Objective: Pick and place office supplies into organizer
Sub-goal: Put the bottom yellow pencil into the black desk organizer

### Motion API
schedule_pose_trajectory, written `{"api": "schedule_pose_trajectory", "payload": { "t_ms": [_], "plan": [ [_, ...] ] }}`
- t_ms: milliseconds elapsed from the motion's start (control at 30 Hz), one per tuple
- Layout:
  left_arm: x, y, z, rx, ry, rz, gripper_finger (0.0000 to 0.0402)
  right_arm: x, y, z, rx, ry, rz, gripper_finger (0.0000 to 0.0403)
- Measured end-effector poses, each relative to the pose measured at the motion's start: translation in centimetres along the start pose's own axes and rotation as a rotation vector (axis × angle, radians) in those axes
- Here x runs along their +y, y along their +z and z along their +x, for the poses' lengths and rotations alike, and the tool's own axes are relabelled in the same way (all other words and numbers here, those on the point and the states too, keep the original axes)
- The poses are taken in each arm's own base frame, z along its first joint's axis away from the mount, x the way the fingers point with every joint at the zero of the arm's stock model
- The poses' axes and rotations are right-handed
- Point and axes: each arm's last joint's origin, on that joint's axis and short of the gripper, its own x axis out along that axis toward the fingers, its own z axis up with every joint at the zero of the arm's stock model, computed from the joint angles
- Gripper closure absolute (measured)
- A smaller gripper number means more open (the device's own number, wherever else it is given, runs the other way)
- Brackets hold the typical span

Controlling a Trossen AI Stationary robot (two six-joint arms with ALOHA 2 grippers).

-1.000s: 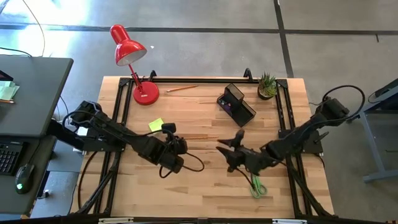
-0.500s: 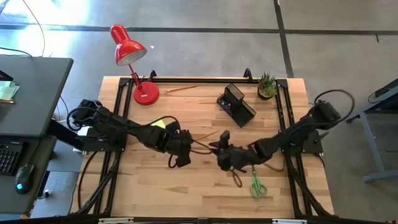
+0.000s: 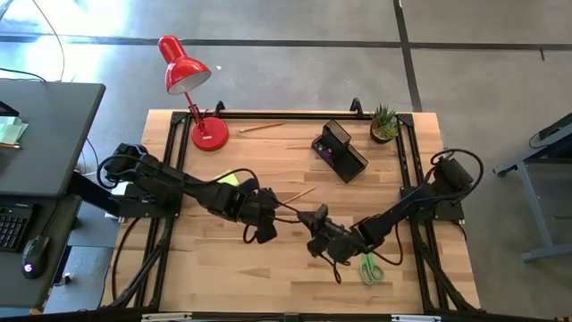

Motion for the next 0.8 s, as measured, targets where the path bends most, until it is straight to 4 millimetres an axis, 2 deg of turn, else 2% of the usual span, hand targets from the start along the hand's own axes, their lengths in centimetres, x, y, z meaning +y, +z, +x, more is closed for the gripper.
{"api": "schedule_pose_trajectory", "payload": {
  "t_ms": [200,433,600,800],
  "plan": [
    [-0.5,-0.1,0.9,0.018,-0.019,-0.002,0.0399,-0.7,-0.6,1.4,0.002,-0.003,-0.048,0.0316],
    [-0.5,-0.2,1.2,0.028,-0.01,0.003,0.0399,-1.2,-0.6,2.1,-0.053,0.007,-0.051,0.0273],
    [-0.7,-0.1,1.2,0.022,-0.043,-0.006,0.0399,-1.5,-1.4,3.1,-0.015,0.003,-0.005,0.0252],
    [-0.8,-0.1,1.2,0.03,-0.053,-0.005,0.0399,-1.9,-1.9,3.9,-0.002,0.001,0.104,0.0264]
  ]
}}
